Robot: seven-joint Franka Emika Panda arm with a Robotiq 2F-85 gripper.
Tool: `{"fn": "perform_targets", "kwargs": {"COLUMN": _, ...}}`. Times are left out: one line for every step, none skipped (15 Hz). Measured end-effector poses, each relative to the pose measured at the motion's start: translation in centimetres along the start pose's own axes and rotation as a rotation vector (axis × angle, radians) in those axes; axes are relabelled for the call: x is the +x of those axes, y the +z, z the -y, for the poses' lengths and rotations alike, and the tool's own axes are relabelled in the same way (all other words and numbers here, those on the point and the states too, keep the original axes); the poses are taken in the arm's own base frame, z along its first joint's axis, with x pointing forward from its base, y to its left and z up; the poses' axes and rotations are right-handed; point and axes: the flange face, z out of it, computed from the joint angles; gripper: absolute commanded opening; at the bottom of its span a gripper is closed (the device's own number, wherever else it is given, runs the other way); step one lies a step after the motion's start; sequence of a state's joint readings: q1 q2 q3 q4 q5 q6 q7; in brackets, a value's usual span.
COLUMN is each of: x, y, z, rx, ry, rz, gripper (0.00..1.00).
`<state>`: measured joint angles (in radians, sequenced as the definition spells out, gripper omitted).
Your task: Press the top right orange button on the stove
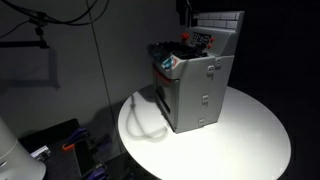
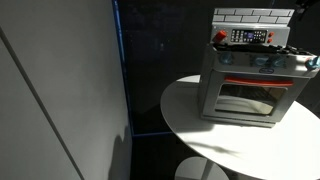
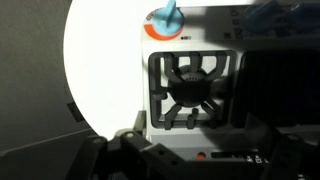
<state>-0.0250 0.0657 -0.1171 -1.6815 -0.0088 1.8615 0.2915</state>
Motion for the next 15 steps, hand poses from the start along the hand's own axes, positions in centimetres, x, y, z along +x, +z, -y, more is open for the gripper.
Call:
{"fn": "perform_targets", "kwargs": {"x": -0.5, "y": -0.6, "z": 0.0, "rx": 0.000, "ry": -0.016, "rz": 0.009, "gripper": 1.00}}
{"fn": "perform_targets", "kwargs": {"x": -1.0, "y": -1.2, "z": 0.0, "rx": 0.000, "ry": -0.033, "rz": 0.016, "gripper": 1.00}}
{"fn": "perform_targets", "kwargs": {"x": -1.6, "y": -1.8, "z": 0.0, "rx": -0.001, "ry": -0.050, "rz": 0.027, "gripper": 1.00}}
{"fn": "perform_targets", "kwargs": {"x": -2.2, "y": -2.3, "z": -0.1, "rx": 0.000, "ry": -0.067, "rz": 0.035, "gripper": 1.00}}
{"fn": "perform_targets", "kwargs": {"x": -2.8, "y": -2.8, "z": -0.1, "rx": 0.000, "ry": -0.083, "rz": 0.045, "gripper": 1.00}}
{"fn": "perform_targets", "kwargs": {"x": -3.3, "y": -3.4, "z": -0.2, "rx": 0.003, "ry": -0.097, "rz": 0.052, "gripper": 1.00}}
{"fn": "perform_targets", "kwargs": {"x": -3.8, "y": -4.0, "z": -0.2, "rx": 0.006, "ry": -0.109, "rz": 0.060, "gripper": 1.00}}
{"fn": "perform_targets", "kwargs": {"x": -4.2, "y": -4.6, "z": -0.3, "rx": 0.010, "ry": -0.119, "rz": 0.065, "gripper": 1.00}}
{"fn": "perform_targets", "kwargs": {"x": -4.7, "y": -5.1, "z": -0.5, "rx": 0.011, "ry": -0.125, "rz": 0.070, "gripper": 1.00}}
{"fn": "perform_targets", "kwargs": {"x": -5.1, "y": -5.7, "z": -0.6, "rx": 0.011, "ry": -0.130, "rz": 0.073, "gripper": 1.00}}
{"fn": "perform_targets", "kwargs": {"x": -5.5, "y": -6.2, "z": -0.7, "rx": 0.012, "ry": -0.134, "rz": 0.077, "gripper": 1.00}}
{"fn": "perform_targets", "kwargs": {"x": -5.8, "y": -6.6, "z": -0.9, "rx": 0.012, "ry": -0.136, "rz": 0.080, "gripper": 1.00}}
{"fn": "perform_targets", "kwargs": {"x": -5.9, "y": -6.8, "z": -0.9, "rx": 0.012, "ry": -0.137, "rz": 0.078, "gripper": 1.00}}
{"fn": "perform_targets", "kwargs": {"x": -5.9, "y": -6.7, "z": -0.9, "rx": 0.012, "ry": -0.137, "rz": 0.079, "gripper": 1.00}}
{"fn": "perform_targets", "kwargs": {"x": -5.8, "y": -6.6, "z": -0.8, "rx": 0.011, "ry": -0.138, "rz": 0.081, "gripper": 1.00}}
